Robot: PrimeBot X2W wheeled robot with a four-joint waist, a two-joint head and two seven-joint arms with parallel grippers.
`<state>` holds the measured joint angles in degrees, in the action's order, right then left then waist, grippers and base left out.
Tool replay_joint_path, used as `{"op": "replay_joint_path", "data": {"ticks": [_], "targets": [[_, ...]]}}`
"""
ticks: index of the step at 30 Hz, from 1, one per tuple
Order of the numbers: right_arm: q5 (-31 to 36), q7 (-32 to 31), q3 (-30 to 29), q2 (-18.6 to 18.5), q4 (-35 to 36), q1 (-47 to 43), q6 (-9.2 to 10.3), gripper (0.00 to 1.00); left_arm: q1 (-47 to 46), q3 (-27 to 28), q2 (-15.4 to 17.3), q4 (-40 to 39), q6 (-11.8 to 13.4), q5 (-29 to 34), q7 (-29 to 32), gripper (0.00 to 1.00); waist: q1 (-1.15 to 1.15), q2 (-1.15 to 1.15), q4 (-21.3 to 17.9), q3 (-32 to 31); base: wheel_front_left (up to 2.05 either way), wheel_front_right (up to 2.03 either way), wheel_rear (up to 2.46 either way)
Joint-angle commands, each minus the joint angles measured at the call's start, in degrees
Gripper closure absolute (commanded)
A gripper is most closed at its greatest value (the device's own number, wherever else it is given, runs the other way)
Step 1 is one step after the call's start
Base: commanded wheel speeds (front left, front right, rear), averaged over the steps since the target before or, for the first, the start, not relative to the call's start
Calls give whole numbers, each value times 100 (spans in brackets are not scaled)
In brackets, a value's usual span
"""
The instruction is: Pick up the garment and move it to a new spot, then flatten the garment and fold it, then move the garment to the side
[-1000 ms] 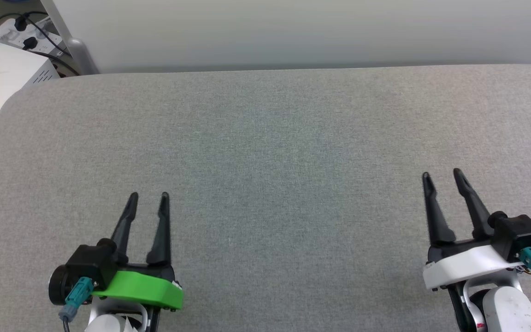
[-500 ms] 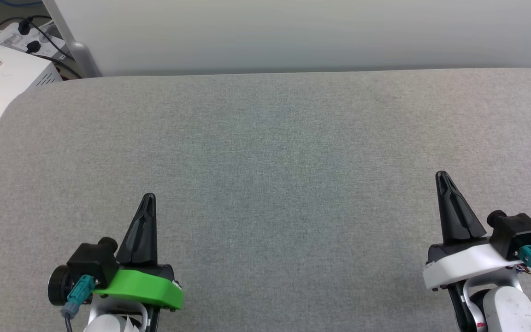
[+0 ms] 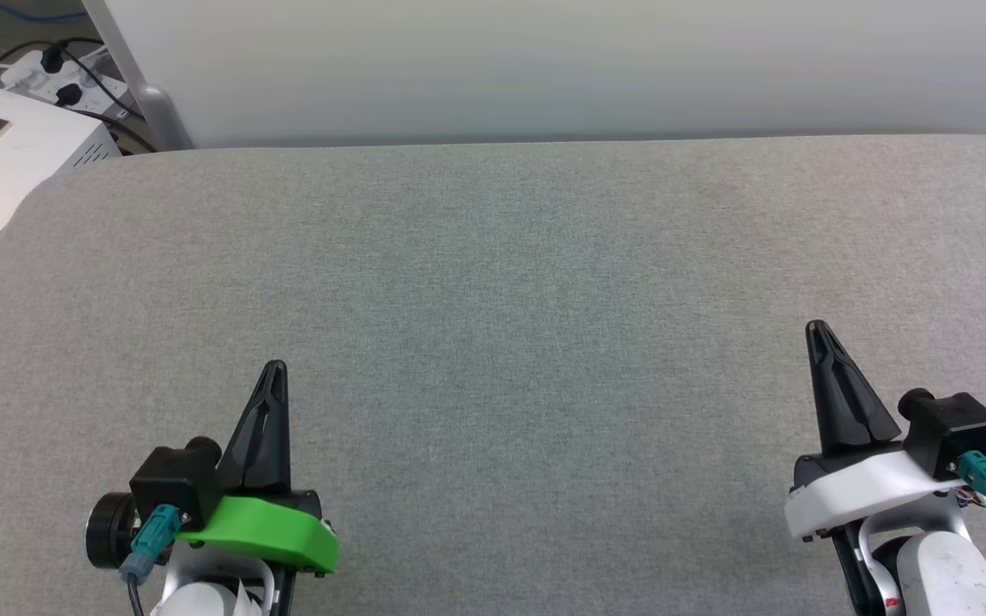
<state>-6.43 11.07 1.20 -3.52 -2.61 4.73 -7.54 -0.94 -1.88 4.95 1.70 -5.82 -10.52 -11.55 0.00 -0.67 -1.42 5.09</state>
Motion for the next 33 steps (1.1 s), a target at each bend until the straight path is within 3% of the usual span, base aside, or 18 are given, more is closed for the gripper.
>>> {"op": "replay_joint_path", "data": {"ticks": [1,33], "targets": [[53,-36,-14,14,36,-103,1,100,21,14,-40,-20,29,61,29,100,0,15,3,-8,0,0,0],[283,-454,-55,33,124,-247,3,100,50,82,-105,-78,245,447,468,100,0,35,57,-203,0,0,0]]}}
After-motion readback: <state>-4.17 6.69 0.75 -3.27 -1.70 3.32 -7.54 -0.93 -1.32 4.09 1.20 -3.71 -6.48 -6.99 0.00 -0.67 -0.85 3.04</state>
